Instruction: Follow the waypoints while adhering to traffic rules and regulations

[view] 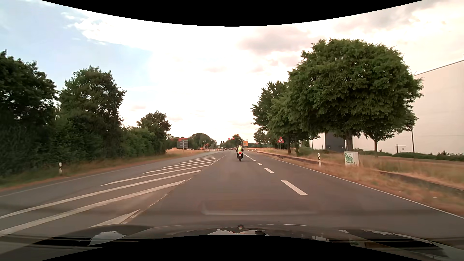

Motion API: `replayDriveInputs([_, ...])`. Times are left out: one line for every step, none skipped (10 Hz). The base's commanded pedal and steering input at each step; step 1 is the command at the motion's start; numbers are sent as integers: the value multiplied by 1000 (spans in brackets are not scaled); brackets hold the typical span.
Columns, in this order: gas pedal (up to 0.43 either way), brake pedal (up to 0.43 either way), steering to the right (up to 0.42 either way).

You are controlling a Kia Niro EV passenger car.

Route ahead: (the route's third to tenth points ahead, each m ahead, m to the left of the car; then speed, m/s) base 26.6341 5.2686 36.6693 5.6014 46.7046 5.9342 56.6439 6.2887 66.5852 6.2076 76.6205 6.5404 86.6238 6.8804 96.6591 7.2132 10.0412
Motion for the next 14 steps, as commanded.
replayDriveInputs([138, 0, -2])
replayDriveInputs([138, 0, -3])
replayDriveInputs([138, 0, -2])
replayDriveInputs([138, 0, -3])
replayDriveInputs([138, 0, -3])
replayDriveInputs([130, 0, -2])
replayDriveInputs([130, 0, -3])
replayDriveInputs([130, 0, -3])
replayDriveInputs([130, 0, -3])
replayDriveInputs([118, 0, -3])
replayDriveInputs([118, 0, -2])
replayDriveInputs([118, 0, -3])
replayDriveInputs([118, 0, -2])
replayDriveInputs([118, 0, -3])
